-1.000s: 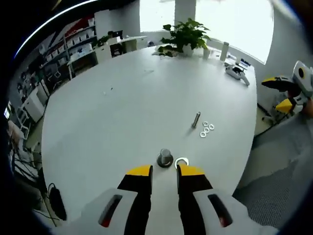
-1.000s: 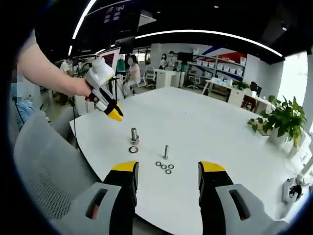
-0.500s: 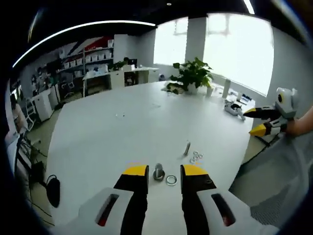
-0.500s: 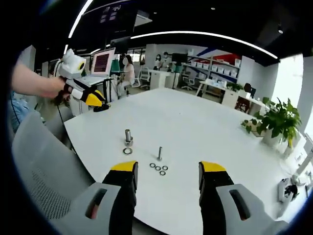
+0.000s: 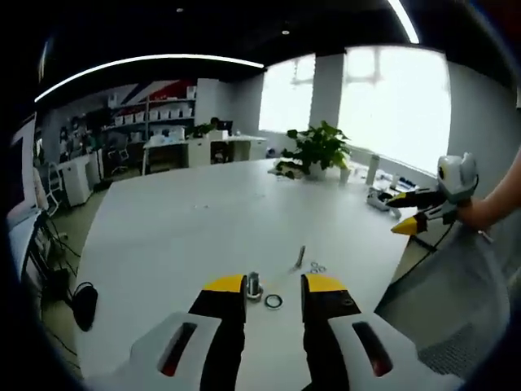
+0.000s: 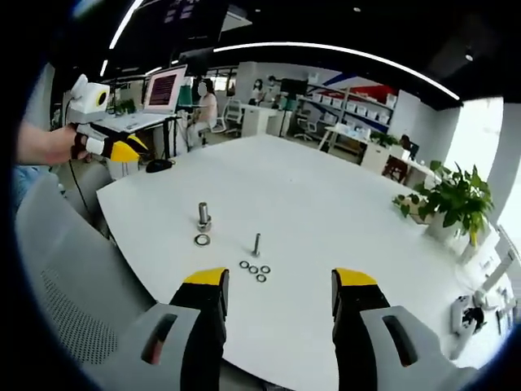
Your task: Place the washer onto the threaded stud by aligning its center hole with the stud, sliding it down to the base, and recovering from edge contact or off-axis alignment until the washer reaches the visible bottom stop.
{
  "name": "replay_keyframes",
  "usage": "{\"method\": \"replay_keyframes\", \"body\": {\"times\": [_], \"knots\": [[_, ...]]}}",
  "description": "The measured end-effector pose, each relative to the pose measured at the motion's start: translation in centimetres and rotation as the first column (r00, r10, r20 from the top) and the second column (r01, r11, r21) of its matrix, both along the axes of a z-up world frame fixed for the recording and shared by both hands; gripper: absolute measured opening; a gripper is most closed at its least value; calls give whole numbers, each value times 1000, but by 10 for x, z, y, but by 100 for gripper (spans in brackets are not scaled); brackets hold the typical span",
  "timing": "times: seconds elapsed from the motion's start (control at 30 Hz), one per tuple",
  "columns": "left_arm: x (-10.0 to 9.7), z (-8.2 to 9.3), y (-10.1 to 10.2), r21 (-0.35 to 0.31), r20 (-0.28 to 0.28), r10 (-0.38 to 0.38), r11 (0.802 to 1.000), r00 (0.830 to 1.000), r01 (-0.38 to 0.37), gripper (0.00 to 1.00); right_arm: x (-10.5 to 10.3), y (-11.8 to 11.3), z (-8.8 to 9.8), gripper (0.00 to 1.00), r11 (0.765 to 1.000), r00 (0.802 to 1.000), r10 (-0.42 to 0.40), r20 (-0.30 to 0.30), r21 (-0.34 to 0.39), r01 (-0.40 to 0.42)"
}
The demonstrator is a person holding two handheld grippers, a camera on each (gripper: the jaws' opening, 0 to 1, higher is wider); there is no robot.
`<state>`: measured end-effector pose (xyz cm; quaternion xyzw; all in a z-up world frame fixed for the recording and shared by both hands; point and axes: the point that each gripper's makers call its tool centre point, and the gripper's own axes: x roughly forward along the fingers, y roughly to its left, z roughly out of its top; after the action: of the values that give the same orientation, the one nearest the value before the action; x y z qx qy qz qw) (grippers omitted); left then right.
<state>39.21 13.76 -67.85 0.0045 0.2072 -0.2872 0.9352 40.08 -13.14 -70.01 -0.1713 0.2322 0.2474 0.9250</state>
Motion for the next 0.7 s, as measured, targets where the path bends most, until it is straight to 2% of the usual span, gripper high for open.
{"method": "replay_keyframes", "body": {"times": [0.27, 0.43, 0.57, 0.7], "knots": [[3, 1, 11, -10, 22, 16, 1000, 1000, -16, 26, -1, 0, -1, 54, 1000, 1000, -4, -3, -18, 4], [1, -2, 10, -23, 3, 29, 999, 1000, -29, 26, 0, -3, -1, 54, 1000, 1000, -18, -4, -19, 18], [1, -6, 5, 4, -10, 13, 1000, 1000, -13, 26, -1, -1, 0, 54, 1000, 1000, -11, -2, -11, 11], [5, -9, 1, 4, -29, 14, 1000, 999, -13, 26, -1, 0, -2, 54, 1000, 1000, -9, -15, -12, 9]]}}
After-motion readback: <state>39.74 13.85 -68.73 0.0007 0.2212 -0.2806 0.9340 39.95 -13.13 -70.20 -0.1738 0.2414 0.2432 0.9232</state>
